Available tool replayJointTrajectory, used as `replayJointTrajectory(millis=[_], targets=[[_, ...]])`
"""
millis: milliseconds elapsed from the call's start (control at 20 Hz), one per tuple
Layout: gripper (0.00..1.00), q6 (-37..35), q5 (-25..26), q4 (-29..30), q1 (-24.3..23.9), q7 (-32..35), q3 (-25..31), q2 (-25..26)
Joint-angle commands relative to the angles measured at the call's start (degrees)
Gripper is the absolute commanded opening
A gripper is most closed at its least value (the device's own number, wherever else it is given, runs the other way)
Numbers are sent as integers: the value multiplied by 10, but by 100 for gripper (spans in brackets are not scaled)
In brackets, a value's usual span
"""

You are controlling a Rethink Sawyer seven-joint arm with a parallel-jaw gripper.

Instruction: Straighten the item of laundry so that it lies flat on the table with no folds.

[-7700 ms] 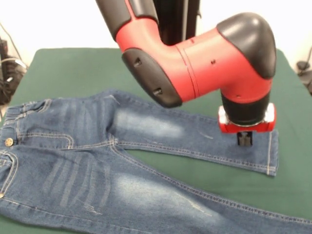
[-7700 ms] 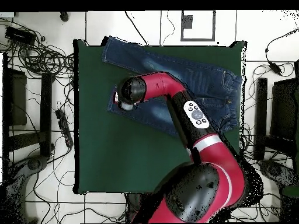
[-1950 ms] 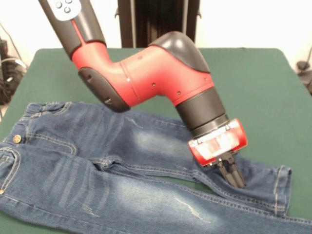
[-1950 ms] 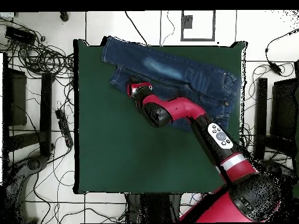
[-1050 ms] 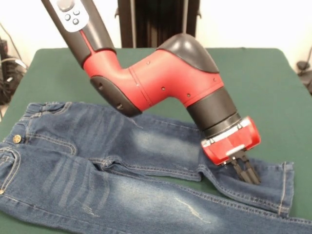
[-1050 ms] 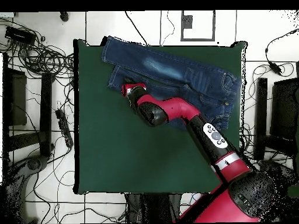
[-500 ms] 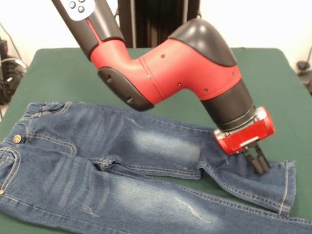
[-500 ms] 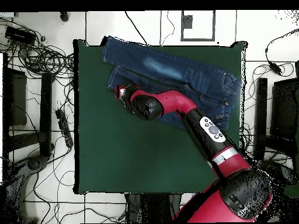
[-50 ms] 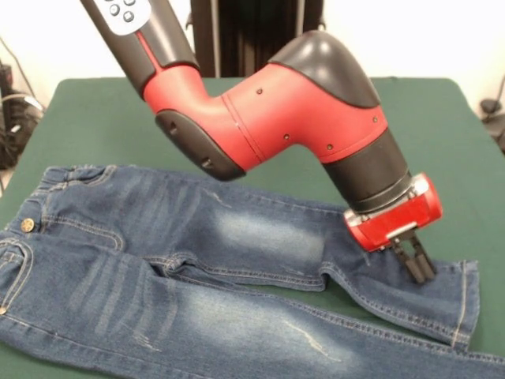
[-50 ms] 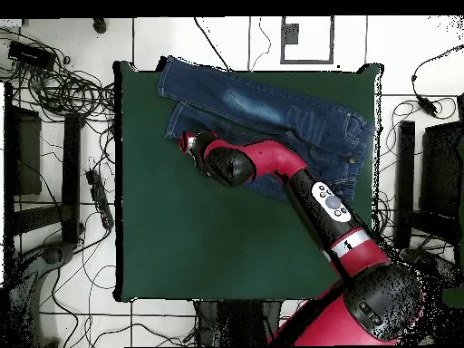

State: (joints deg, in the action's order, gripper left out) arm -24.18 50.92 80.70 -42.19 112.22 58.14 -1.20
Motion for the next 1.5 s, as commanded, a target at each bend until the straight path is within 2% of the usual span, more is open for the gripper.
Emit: replayJointTrajectory(millis=[50,150,200,250,450,650,900,1500], targets=[[0,-29,2,-56,30,-168,5,23],[0,-61,-7,-86,49,-168,-9,28],[0,-129,-21,-131,83,-159,-43,32],[0,-164,-26,-176,108,-150,-60,44],[0,-199,-30,-284,159,-135,-77,79],[0,-227,-37,-332,182,-130,-87,95],[0,-238,-35,-361,193,-124,-89,106],[0,-247,-43,-341,185,-130,-89,97]])
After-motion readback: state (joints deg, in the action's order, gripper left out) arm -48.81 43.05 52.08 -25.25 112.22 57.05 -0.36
